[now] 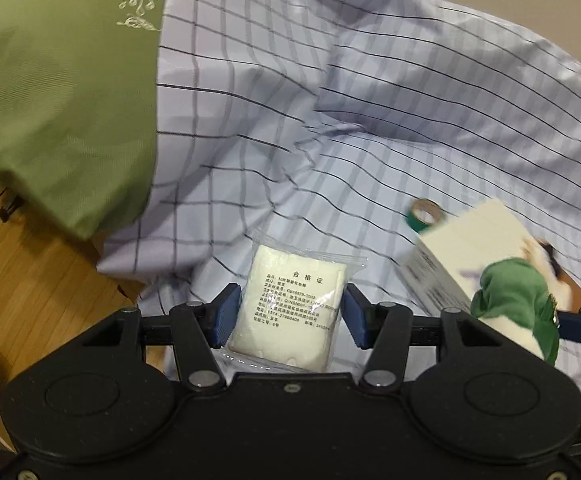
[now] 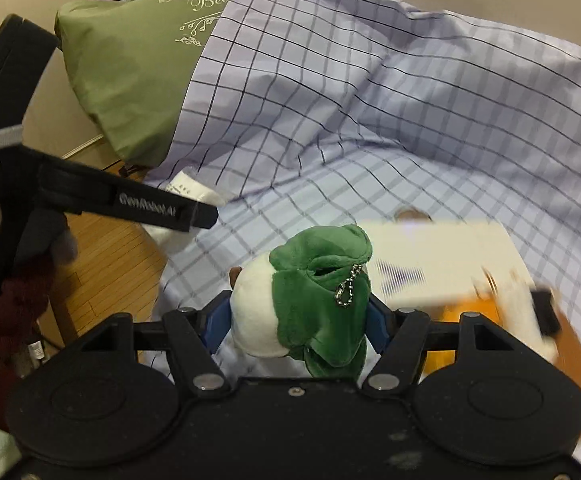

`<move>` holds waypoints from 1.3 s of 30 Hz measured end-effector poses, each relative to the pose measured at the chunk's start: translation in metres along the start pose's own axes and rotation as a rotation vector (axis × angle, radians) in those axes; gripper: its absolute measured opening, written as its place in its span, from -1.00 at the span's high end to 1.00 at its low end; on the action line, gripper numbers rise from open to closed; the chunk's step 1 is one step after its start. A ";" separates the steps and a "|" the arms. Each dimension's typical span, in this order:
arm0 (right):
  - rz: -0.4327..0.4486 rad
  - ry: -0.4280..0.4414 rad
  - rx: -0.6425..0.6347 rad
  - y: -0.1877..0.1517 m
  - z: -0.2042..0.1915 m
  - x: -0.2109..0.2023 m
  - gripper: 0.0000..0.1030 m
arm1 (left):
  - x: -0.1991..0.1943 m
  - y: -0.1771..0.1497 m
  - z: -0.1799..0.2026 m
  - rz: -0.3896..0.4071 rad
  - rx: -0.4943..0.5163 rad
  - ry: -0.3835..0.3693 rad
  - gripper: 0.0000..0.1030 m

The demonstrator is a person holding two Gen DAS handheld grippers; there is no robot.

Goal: Organize soft objects

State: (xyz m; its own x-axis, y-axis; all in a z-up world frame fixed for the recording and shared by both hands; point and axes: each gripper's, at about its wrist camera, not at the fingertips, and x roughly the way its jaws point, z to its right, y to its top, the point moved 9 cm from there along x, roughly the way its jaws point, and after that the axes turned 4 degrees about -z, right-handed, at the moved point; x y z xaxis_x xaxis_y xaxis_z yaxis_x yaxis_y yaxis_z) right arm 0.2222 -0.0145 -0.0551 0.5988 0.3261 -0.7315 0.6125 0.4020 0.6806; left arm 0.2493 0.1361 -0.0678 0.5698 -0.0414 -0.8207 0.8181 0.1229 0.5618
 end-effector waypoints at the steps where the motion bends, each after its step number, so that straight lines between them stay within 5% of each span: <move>1: 0.004 -0.009 0.014 -0.011 0.000 -0.010 -0.28 | -0.006 -0.006 0.006 -0.002 0.008 -0.012 -0.02; 9: 0.059 -0.136 0.239 -0.093 0.029 -0.076 -0.28 | -0.039 -0.050 0.061 -0.019 0.074 -0.115 -0.02; 18: 0.145 -0.377 0.490 -0.163 0.062 -0.130 -0.29 | -0.062 -0.101 0.123 -0.032 0.193 -0.186 -0.02; 26: 0.191 -0.395 0.617 -0.189 0.061 -0.150 -0.29 | -0.069 -0.136 0.146 -0.043 0.246 -0.176 -0.02; 39: 0.206 -0.422 0.649 -0.206 0.052 -0.161 -0.30 | -0.071 -0.161 0.149 -0.052 0.231 -0.148 -0.02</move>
State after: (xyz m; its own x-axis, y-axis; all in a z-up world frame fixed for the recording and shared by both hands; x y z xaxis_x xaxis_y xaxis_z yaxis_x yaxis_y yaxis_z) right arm 0.0264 -0.1937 -0.0751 0.7976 -0.0641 -0.5997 0.5687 -0.2513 0.7832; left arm 0.0888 -0.0282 -0.0841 0.5181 -0.1879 -0.8344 0.8327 -0.1122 0.5423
